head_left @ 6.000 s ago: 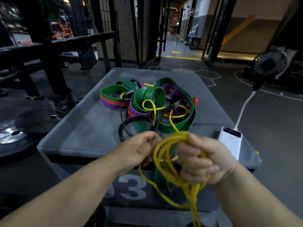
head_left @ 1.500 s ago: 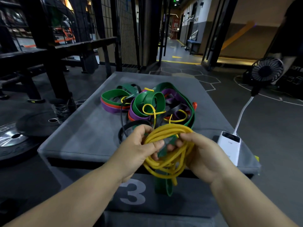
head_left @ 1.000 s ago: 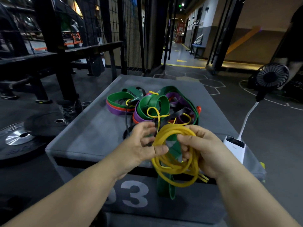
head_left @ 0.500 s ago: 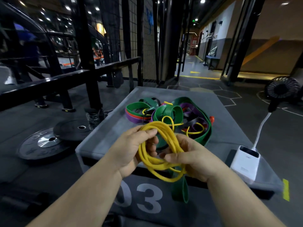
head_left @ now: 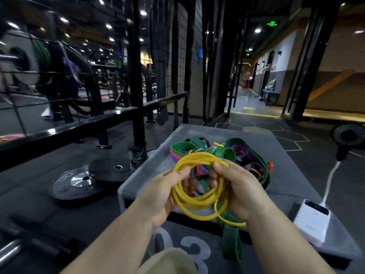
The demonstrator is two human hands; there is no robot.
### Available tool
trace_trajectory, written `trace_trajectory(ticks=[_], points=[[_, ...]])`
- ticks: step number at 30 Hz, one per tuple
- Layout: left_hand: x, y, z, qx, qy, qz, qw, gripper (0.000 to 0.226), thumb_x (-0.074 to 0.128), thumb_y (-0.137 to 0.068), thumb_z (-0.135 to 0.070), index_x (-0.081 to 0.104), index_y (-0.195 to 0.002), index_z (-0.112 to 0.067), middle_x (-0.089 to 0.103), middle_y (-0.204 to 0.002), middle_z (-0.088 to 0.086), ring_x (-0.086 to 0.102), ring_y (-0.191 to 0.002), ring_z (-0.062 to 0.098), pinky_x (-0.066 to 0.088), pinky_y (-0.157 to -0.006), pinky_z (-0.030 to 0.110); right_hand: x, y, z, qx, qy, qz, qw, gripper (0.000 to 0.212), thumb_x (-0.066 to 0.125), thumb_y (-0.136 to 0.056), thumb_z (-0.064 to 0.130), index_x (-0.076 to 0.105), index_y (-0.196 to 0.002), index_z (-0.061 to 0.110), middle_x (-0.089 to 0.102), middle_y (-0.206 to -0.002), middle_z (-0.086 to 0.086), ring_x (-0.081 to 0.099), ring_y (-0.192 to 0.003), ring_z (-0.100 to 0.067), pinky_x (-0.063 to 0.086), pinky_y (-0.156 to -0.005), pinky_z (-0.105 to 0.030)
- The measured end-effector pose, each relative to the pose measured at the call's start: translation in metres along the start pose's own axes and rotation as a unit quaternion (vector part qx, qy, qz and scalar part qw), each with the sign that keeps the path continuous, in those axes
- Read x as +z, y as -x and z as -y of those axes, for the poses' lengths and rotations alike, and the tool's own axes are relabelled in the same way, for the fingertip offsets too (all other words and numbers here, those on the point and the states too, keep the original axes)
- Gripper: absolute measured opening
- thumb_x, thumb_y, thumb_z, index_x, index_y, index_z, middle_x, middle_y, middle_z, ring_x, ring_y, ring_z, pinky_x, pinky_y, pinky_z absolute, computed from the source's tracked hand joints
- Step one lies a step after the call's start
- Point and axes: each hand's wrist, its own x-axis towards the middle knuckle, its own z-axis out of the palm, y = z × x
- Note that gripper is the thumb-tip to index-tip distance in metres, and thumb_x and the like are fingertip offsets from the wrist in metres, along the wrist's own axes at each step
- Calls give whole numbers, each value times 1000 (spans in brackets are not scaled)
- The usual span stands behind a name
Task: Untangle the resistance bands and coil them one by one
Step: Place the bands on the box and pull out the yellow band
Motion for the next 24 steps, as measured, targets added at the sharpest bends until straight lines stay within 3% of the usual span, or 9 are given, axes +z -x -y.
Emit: trace_trajectory(ticks=[2,5,7,8,10,11,17,21,24], points=[[-12,12,-13,14,-32,9,999,54,74,-77,-25,60,-120,4,61,-122,29,57,-115,46,46,-101,55,17,-5,7,-12,84,33,996,3,66,-83,9,63,-82,9,52,-65,-6,50,-51,-15,44,-46,-26],[-32,39,-35,58,-78,7,995,64,77,-74,-26,53,-128,0,54,-130,31,49,-122,48,40,-103,62,50,-14,16,-22,147,99,984,4,66,-86,10,67,-90,11,56,-67,-4,53,-51,-12,45,-48,-26],[-45,64,-50,86,-106,-16,991,63,76,-72,-26,54,-126,-3,59,-123,30,55,-114,48,46,-97,58,78,-19,20,-27,171,155,973,5,68,-84,15,69,-89,15,57,-68,-3,54,-53,-12,47,-49,-23],[-52,77,-57,103,-115,-36,987,55,76,-72,-25,57,-120,-5,65,-110,26,63,-100,43,52,-87,51,93,-20,22,-29,179,188,965,7,68,-81,18,70,-87,17,57,-67,-2,55,-54,-12,48,-50,-22],[-66,106,-72,144,-112,-93,979,35,77,-72,-19,61,-101,-8,66,-80,10,65,-70,22,53,-62,31,126,-23,23,-30,179,250,951,7,69,-78,19,71,-85,18,57,-66,-2,56,-53,-12,48,-49,-21],[-71,121,-80,157,-106,-119,975,29,78,-72,-18,61,-93,-10,64,-72,6,62,-63,17,50,-57,27,143,-23,23,-29,178,279,943,9,71,-78,17,71,-86,16,58,-66,-2,56,-54,-12,48,-50,-21],[-112,208,-120,241,-96,-280,924,12,66,-72,-20,60,-75,-10,62,-67,11,59,-58,20,48,-56,33,252,-16,10,-15,151,415,897,37,77,-74,3,65,-108,8,61,-75,-5,58,-56,-12,51,-51,-22],[-131,248,-144,306,-91,-375,870,19,68,-81,-13,60,-64,-15,56,-58,4,53,-51,17,42,-63,36,319,-6,5,-76,189,467,861,29,72,-80,5,65,-108,7,61,-66,-2,57,-57,-11,48,-52,-22],[-138,271,-164,346,-131,-403,837,12,62,-74,-24,56,-65,-18,51,-59,3,51,-58,19,41,-64,36,358,-2,4,-113,193,453,863,17,65,-89,2,67,-103,11,61,-64,0,58,-58,-11,49,-52,-21]])
